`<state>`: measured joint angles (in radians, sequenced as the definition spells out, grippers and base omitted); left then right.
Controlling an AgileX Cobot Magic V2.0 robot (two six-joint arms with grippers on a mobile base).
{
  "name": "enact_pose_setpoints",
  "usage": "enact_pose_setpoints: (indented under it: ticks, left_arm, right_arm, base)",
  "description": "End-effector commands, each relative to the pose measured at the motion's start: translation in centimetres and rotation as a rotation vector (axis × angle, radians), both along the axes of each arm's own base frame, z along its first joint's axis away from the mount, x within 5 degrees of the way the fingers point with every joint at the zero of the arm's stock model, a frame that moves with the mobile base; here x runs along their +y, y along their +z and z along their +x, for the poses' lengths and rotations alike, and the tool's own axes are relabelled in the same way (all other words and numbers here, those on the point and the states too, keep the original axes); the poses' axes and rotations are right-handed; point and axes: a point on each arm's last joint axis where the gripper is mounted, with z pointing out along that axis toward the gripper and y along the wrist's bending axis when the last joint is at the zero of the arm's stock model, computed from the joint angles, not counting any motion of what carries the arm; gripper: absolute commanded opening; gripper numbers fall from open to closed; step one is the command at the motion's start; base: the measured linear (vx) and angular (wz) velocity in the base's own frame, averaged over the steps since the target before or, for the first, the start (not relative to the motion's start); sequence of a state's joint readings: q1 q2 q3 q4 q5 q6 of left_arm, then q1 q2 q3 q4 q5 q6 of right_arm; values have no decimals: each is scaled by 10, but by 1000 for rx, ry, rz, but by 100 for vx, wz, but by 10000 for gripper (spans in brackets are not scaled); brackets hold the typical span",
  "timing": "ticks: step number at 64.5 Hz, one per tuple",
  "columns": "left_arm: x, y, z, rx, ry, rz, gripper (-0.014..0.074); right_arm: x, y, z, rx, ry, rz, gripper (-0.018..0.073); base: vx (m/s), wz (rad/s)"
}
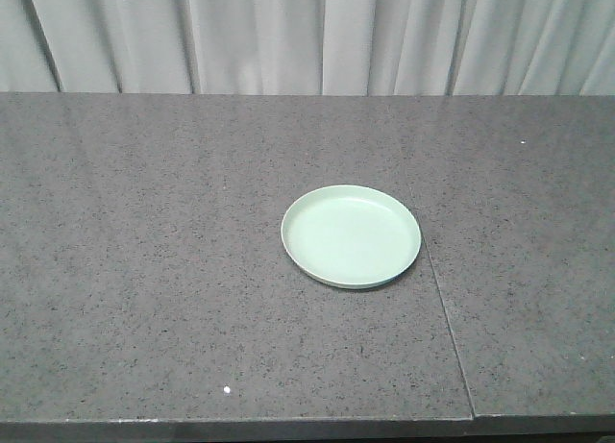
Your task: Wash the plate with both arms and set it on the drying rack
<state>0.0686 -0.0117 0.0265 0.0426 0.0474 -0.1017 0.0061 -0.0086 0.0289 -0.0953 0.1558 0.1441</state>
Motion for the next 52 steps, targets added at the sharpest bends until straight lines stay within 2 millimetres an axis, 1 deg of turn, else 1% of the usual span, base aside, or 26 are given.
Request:
enact_pose_setpoints:
  ticks: [1, 36, 47, 52]
  left_arm:
    - [0, 2, -1, -75, -3, -8, -6]
    - [0, 2, -1, -75, -3, -8, -6]
    - [0, 2, -1, -75, -3, -8, -6]
    - [0, 2, -1, -75, -3, -8, -6]
  right_arm:
    - [0, 2, 0, -71, 4, -15, -9]
    - [0, 2, 0, -71, 4, -18, -9]
    - [0, 2, 0, -69, 6, -238, -9]
    - [-1, 2, 0, -69, 7, -257, -9]
  base:
    - [0, 0]
    - [0, 0]
    - [0, 0]
    - [0, 0]
